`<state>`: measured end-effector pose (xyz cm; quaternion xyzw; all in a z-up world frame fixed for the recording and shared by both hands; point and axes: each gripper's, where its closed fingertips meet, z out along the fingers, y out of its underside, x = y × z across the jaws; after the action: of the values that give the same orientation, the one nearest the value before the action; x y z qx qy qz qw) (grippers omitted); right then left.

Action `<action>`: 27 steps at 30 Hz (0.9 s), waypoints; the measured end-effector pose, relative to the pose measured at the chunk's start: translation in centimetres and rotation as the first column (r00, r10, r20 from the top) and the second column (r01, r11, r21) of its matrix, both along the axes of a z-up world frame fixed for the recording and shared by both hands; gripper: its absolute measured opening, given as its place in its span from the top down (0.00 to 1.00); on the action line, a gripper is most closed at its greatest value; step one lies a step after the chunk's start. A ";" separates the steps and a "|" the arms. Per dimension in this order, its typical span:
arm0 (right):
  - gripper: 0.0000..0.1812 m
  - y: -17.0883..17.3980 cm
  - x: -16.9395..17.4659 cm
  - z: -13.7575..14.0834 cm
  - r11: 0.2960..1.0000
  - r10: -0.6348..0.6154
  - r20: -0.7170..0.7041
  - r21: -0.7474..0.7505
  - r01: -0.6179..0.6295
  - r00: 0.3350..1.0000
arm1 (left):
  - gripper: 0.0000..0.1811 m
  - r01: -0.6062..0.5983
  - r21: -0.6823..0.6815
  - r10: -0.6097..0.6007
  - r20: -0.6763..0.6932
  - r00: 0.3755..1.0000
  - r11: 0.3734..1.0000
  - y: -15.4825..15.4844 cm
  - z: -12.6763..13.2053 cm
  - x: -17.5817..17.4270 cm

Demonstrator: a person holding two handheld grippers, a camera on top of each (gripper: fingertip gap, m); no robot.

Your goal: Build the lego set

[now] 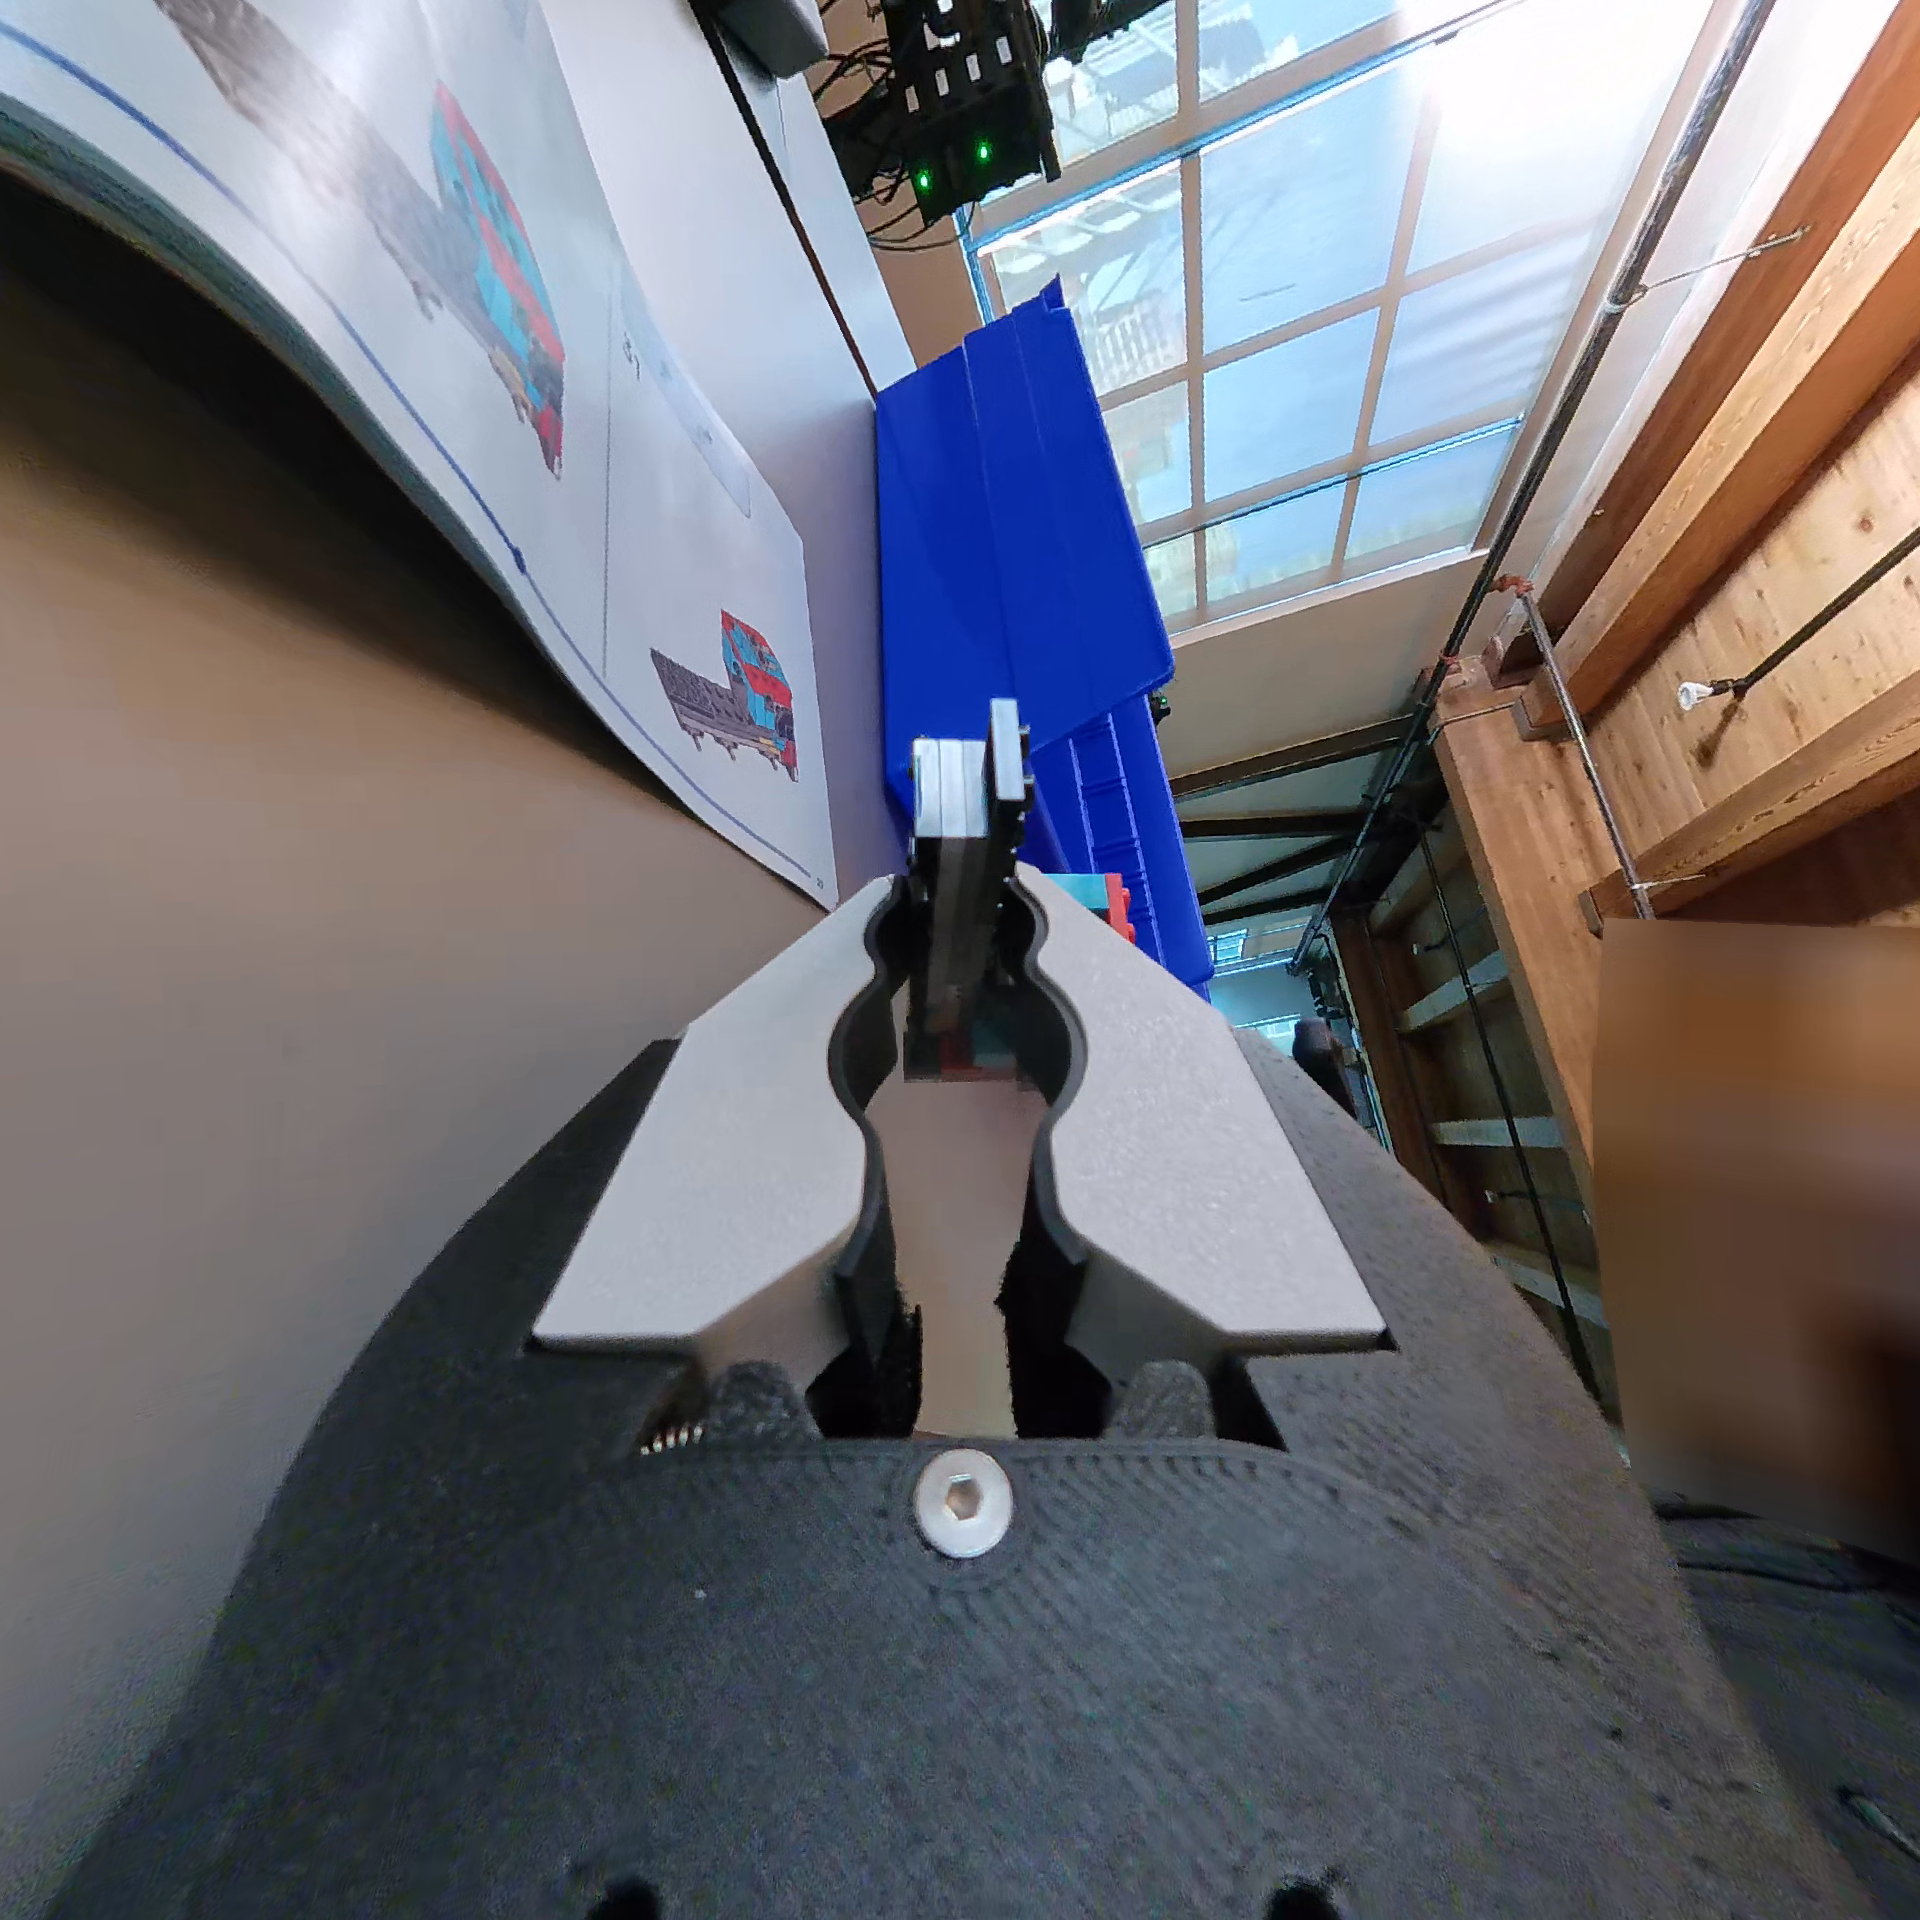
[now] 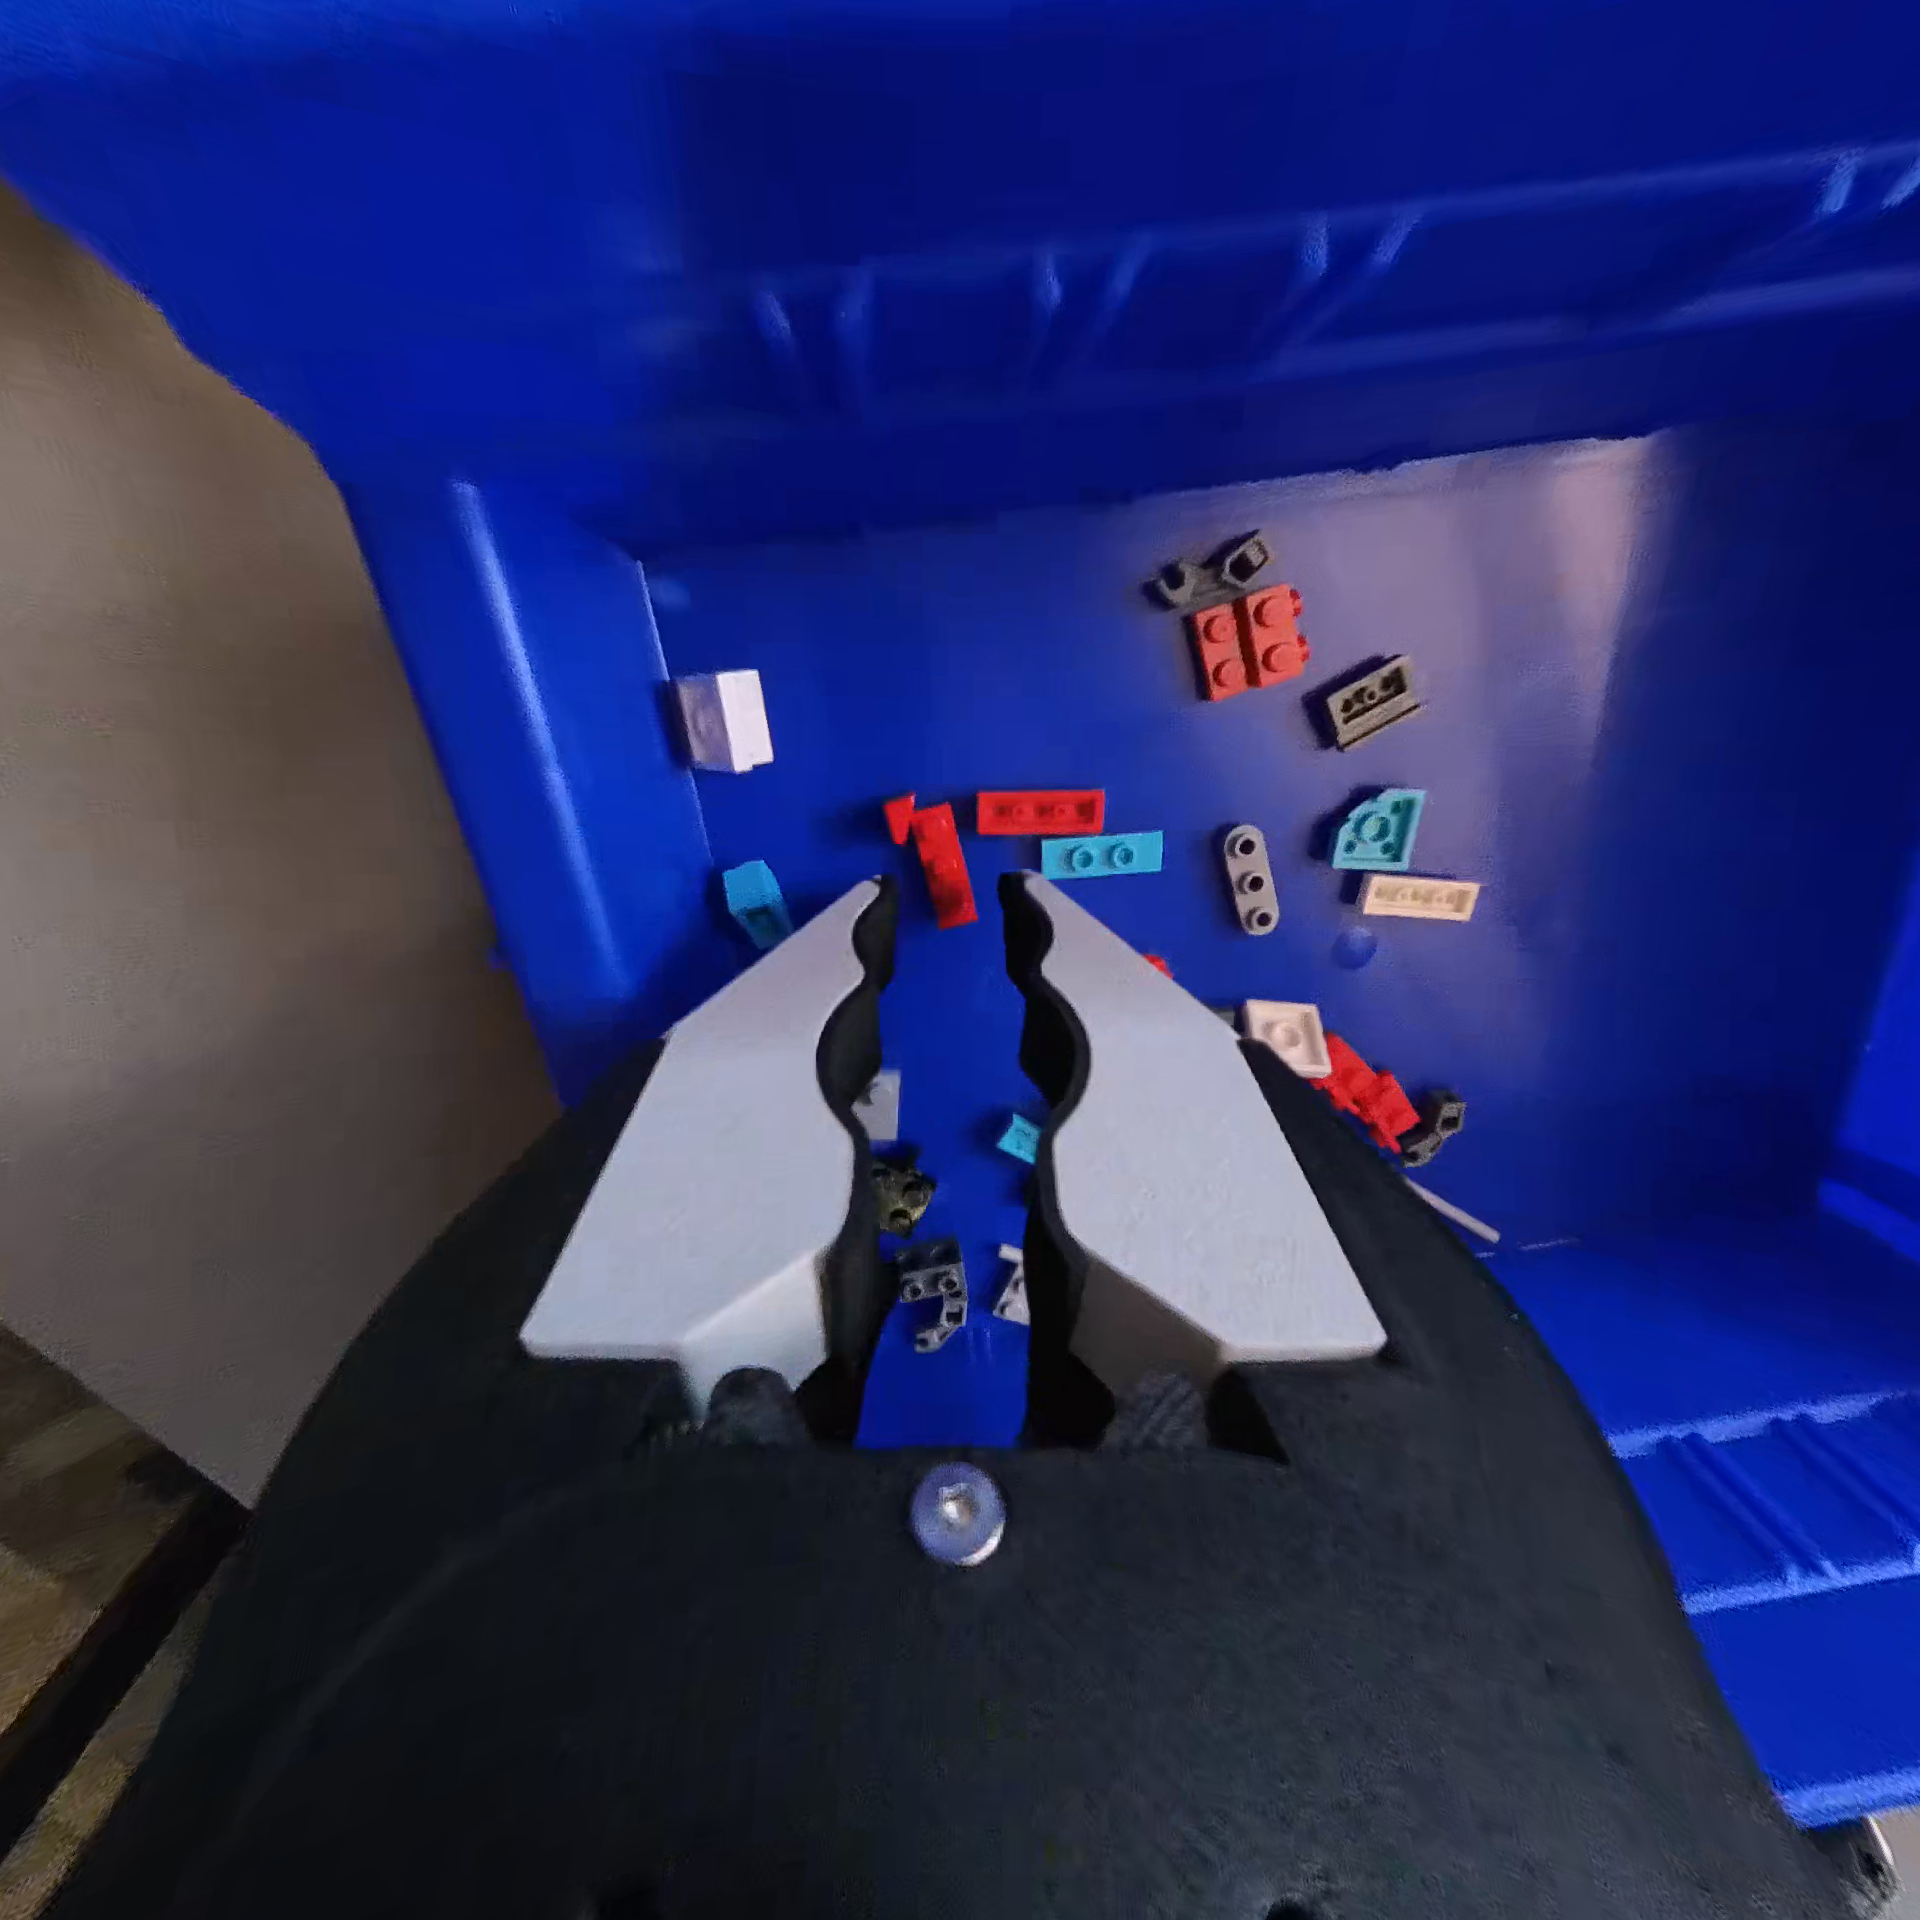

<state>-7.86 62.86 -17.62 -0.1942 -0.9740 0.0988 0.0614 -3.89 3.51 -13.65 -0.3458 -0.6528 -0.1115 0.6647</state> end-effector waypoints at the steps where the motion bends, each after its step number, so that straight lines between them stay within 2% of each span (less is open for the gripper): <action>1: 0.90 0.1 0.0 -0.2 1.000 0.004 0.010 0.013 -0.004 1.000 | 0.91 0.006 0.000 -0.006 0.003 1.000 1.000 0.1 0.0 -0.1; 3: 0.95 0.0 0.3 -0.7 1.000 0.018 0.036 0.024 -0.019 0.999 | 0.91 0.019 -0.002 -0.019 0.010 1.000 1.000 0.3 -0.1 -0.2; 7: 0.95 0.0 0.6 -0.2 1.000 0.011 0.032 -0.002 -0.011 0.999 | 0.91 0.026 -0.004 -0.025 0.010 1.000 1.000 0.4 -0.1 -0.3; 9: 0.95 -0.1 0.3 2.1 0.996 -0.041 -0.031 -0.079 0.039 0.999 | 0.91 0.019 0.002 -0.019 -0.001 1.000 1.000 0.2 0.0 -0.2; 12: 0.96 -2.2 1.5 7.6 0.956 -0.097 -0.134 -0.288 0.055 0.986 | 0.91 0.010 0.007 -0.010 -0.015 1.000 1.000 0.1 0.3 0.0; 15: 0.96 -8.2 5.7 10.5 0.885 -0.026 -0.161 -0.462 -0.052 0.987 | 0.91 0.011 0.007 -0.010 -0.019 1.000 1.000 0.1 0.3 -0.1; 18: 0.95 -16.9 10.3 10.0 0.801 0.115 -0.152 -0.570 -0.182 0.982 | 0.91 0.019 0.000 -0.019 -0.012 1.000 1.000 0.3 0.2 -0.3; 20: 0.95 -22.5 12.5 9.1 0.738 0.182 -0.133 -0.636 -0.225 0.974 | 0.91 0.026 -0.009 -0.026 -0.007 1.000 1.000 0.4 0.1 -0.3; 22: 0.95 -26.9 13.5 7.4 0.715 0.225 -0.136 -0.649 -0.258 0.965 | 0.91 0.028 -0.017 -0.029 -0.007 1.000 0.999 0.5 0.1 -0.2; 24: 0.95 -30.2 13.7 5.4 0.714 0.235 -0.123 -0.651 -0.257 0.964 | 0.91 0.026 -0.030 -0.026 -0.008 1.000 0.999 0.6 0.1 -0.1; 27: 0.95 -33.1 14.1 2.9 0.725 0.256 -0.075 -0.644 -0.243 0.964 | 0.91 0.017 -0.054 -0.018 -0.015 1.000 0.998 0.6 0.1 0.0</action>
<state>6.25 29.81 -14.76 -0.0717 -0.8971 0.4347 -0.0329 -3.87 4.11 -13.59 -0.3701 -0.6474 -0.0973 0.6591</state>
